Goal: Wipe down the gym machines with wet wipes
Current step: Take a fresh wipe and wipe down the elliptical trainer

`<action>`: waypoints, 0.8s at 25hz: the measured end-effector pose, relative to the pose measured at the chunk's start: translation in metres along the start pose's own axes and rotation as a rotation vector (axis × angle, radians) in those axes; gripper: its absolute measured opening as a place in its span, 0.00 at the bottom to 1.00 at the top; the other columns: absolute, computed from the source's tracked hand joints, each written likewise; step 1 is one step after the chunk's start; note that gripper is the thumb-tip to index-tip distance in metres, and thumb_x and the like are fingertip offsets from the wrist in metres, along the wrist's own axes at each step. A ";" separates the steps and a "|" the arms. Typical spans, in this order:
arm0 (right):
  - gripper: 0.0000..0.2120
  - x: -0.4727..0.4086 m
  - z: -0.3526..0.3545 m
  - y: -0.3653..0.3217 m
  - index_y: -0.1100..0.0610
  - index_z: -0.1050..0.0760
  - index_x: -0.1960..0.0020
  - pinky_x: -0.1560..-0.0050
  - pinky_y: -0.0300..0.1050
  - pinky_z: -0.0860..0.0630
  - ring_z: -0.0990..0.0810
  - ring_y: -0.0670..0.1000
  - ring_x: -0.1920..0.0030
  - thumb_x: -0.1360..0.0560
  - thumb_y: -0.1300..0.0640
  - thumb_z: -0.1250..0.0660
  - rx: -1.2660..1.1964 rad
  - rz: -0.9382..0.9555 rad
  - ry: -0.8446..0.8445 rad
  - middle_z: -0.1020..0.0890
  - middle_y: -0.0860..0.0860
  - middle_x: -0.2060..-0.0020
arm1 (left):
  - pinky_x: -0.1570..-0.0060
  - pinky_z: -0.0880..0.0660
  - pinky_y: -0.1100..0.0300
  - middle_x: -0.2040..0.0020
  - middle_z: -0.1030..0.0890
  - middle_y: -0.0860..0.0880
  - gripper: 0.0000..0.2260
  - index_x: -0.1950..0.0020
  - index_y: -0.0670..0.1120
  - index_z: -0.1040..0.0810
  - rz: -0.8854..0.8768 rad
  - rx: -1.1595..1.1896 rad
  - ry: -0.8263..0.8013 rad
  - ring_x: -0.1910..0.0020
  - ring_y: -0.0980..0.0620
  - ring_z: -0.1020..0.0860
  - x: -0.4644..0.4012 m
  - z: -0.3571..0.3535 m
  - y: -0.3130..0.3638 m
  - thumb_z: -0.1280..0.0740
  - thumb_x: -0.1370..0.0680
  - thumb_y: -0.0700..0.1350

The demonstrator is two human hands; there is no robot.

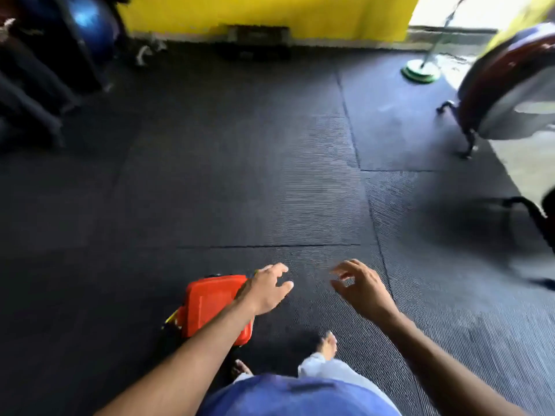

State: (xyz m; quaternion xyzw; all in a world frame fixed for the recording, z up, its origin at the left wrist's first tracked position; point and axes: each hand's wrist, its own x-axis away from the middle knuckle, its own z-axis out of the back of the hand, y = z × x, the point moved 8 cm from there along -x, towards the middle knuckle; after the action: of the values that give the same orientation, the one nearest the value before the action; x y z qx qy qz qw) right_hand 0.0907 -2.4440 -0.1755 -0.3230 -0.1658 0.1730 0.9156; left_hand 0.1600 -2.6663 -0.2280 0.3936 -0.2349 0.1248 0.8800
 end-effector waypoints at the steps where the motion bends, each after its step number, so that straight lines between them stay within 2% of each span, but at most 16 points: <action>1: 0.11 0.020 0.024 0.027 0.51 0.16 0.46 0.51 0.35 0.22 0.17 0.40 0.55 0.28 0.57 0.22 -0.040 -0.061 0.078 0.18 0.44 0.51 | 0.35 0.25 0.50 0.33 0.20 0.50 0.25 0.29 0.53 0.25 -0.026 -0.045 -0.047 0.37 0.48 0.20 -0.007 -0.016 0.029 0.35 0.24 0.61; 3: 0.12 0.064 0.068 0.086 0.50 0.17 0.45 0.50 0.43 0.20 0.17 0.42 0.55 0.28 0.57 0.22 -0.093 -0.181 0.217 0.17 0.46 0.51 | 0.35 0.25 0.50 0.32 0.21 0.53 0.23 0.29 0.55 0.25 -0.110 -0.145 -0.123 0.36 0.50 0.20 -0.023 -0.053 0.088 0.34 0.23 0.60; 6: 0.12 0.132 0.127 0.174 0.51 0.17 0.44 0.47 0.44 0.20 0.17 0.40 0.53 0.27 0.56 0.23 -0.161 -0.352 0.377 0.17 0.47 0.50 | 0.35 0.25 0.52 0.33 0.22 0.57 0.20 0.30 0.57 0.26 -0.226 -0.286 -0.212 0.38 0.54 0.20 -0.045 -0.121 0.184 0.33 0.21 0.59; 9: 0.14 0.205 0.182 0.264 0.52 0.18 0.41 0.46 0.40 0.23 0.17 0.41 0.54 0.26 0.55 0.23 -0.201 -0.515 0.505 0.17 0.46 0.48 | 0.35 0.25 0.54 0.32 0.22 0.54 0.19 0.29 0.54 0.26 -0.350 -0.372 -0.335 0.39 0.55 0.20 -0.067 -0.216 0.286 0.33 0.19 0.56; 12: 0.15 0.281 0.230 0.352 0.53 0.19 0.39 0.50 0.31 0.27 0.18 0.42 0.52 0.25 0.54 0.24 -0.227 -0.657 0.627 0.17 0.45 0.47 | 0.34 0.25 0.54 0.32 0.21 0.53 0.20 0.28 0.54 0.26 -0.470 -0.432 -0.456 0.39 0.54 0.21 -0.082 -0.320 0.392 0.32 0.19 0.55; 16: 0.16 0.352 0.277 0.426 0.53 0.20 0.37 0.45 0.38 0.21 0.19 0.42 0.49 0.24 0.53 0.25 -0.290 -0.786 0.718 0.18 0.45 0.46 | 0.34 0.24 0.50 0.35 0.20 0.54 0.21 0.28 0.55 0.25 -0.595 -0.477 -0.556 0.42 0.55 0.20 -0.091 -0.422 0.504 0.31 0.20 0.57; 20: 0.16 0.397 0.330 0.499 0.53 0.22 0.37 0.47 0.32 0.23 0.19 0.40 0.49 0.23 0.53 0.26 -0.314 -0.889 0.844 0.19 0.45 0.45 | 0.36 0.23 0.51 0.36 0.19 0.53 0.19 0.30 0.54 0.24 -0.703 -0.552 -0.664 0.43 0.55 0.18 -0.116 -0.516 0.600 0.30 0.20 0.55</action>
State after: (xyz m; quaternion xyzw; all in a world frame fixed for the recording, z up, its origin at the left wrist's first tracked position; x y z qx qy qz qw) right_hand 0.2006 -1.7342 -0.1804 -0.3941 0.0679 -0.3928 0.8281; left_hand -0.0198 -1.8870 -0.2062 0.2211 -0.3783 -0.3732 0.8178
